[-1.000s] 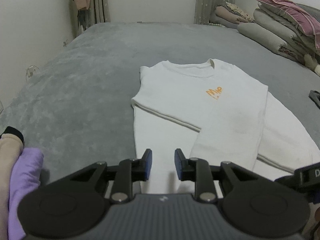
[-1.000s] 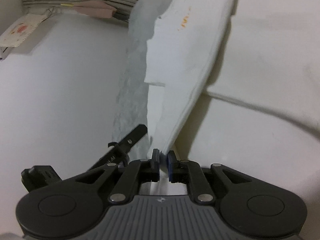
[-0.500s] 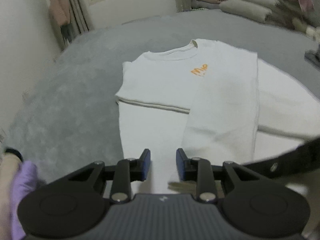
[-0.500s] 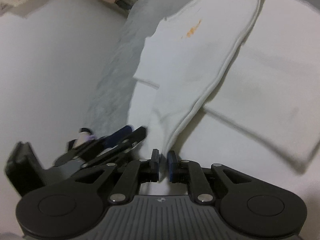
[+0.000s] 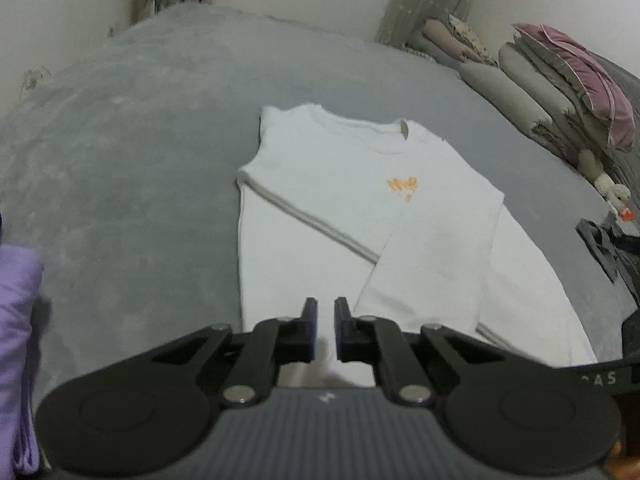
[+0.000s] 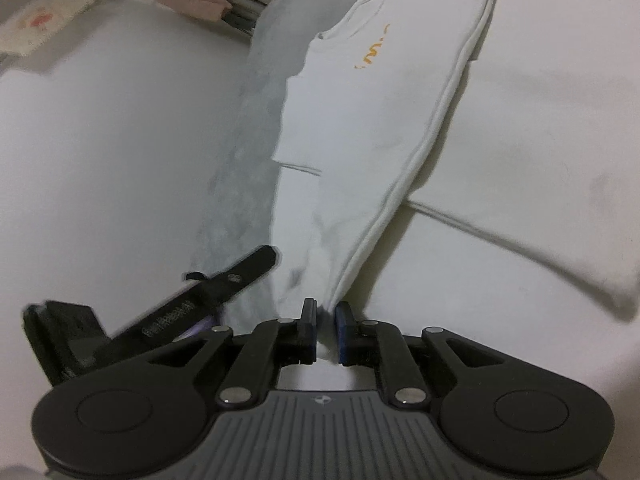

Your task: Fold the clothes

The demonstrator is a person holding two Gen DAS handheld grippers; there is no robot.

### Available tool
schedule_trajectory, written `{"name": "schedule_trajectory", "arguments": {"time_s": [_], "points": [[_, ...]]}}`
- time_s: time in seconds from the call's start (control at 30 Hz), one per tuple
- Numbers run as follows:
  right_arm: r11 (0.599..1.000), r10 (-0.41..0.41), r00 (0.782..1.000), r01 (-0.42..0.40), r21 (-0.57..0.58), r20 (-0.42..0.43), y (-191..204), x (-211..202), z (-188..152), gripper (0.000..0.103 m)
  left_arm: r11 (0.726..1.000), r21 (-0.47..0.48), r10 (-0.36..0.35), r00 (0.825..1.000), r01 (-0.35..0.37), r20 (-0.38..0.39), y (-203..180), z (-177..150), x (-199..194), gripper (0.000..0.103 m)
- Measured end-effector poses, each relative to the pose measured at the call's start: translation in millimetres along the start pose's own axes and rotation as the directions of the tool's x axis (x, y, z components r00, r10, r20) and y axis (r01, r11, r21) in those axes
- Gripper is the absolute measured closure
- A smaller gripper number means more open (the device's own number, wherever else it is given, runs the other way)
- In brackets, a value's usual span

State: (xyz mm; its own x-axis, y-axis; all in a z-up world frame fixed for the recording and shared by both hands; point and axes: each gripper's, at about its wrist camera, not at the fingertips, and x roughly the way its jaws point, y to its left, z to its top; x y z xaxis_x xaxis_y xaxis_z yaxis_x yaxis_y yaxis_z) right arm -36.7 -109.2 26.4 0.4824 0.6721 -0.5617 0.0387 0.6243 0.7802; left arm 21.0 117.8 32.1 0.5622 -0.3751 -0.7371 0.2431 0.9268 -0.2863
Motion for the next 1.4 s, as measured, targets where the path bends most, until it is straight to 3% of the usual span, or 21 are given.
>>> {"name": "schedule_trajectory", "arguments": {"time_s": [0.1, 0.33, 0.6, 0.77, 0.9, 1.0, 1.1, 1.23, 1.33, 1.4], "points": [[0.996, -0.062, 0.998, 0.062, -0.059, 0.006, 5, -4, 2, 0.094, 1.000, 0.009, -0.021, 0.999, 0.021, -0.030, -4, -2, 5, 0.081], [0.996, -0.052, 0.999, 0.051, -0.067, -0.005, -1, -7, 5, 0.093, 0.996, 0.091, 0.029, 0.998, -0.024, -0.061, -17, -12, 11, 0.081], [0.995, -0.015, 1.000, 0.013, -0.102, -0.017, 2, 0, -2, 0.092, 0.993, 0.106, 0.054, 0.999, -0.053, -0.001, -24, -13, 3, 0.097], [0.992, 0.124, 0.991, -0.124, -0.015, 0.046, -4, -8, -5, 0.094, 0.995, 0.089, 0.042, 0.996, -0.048, 0.079, -23, -5, -18, 0.098], [0.977, 0.207, 0.975, -0.210, 0.030, 0.080, -4, -6, -7, 0.094, 0.988, 0.106, 0.100, 0.990, -0.110, 0.099, -21, -1, -21, 0.098], [0.994, 0.109, 0.994, -0.109, 0.010, 0.020, -3, 7, -9, 0.094, 0.977, 0.139, 0.151, 0.986, -0.160, 0.076, -23, -4, -9, 0.098], [0.998, 0.051, 0.999, -0.051, -0.026, 0.001, -2, 13, -9, 0.095, 0.959, 0.196, 0.195, 0.979, -0.203, 0.061, -31, -10, 3, 0.098], [0.977, -0.021, 0.998, 0.009, -0.214, -0.054, 16, 0, 2, 0.092, 0.948, 0.225, 0.219, 0.974, -0.226, 0.055, -33, -14, 7, 0.097], [0.950, -0.027, 1.000, 0.021, -0.312, -0.014, 22, -25, 19, 0.089, 0.944, 0.238, 0.222, 0.974, -0.228, 0.052, -35, -16, 9, 0.096], [0.947, -0.067, 0.996, 0.083, -0.311, 0.060, 14, -42, 38, 0.087, 0.941, 0.247, 0.225, 0.973, -0.231, 0.050, -36, -17, 9, 0.094]]}}
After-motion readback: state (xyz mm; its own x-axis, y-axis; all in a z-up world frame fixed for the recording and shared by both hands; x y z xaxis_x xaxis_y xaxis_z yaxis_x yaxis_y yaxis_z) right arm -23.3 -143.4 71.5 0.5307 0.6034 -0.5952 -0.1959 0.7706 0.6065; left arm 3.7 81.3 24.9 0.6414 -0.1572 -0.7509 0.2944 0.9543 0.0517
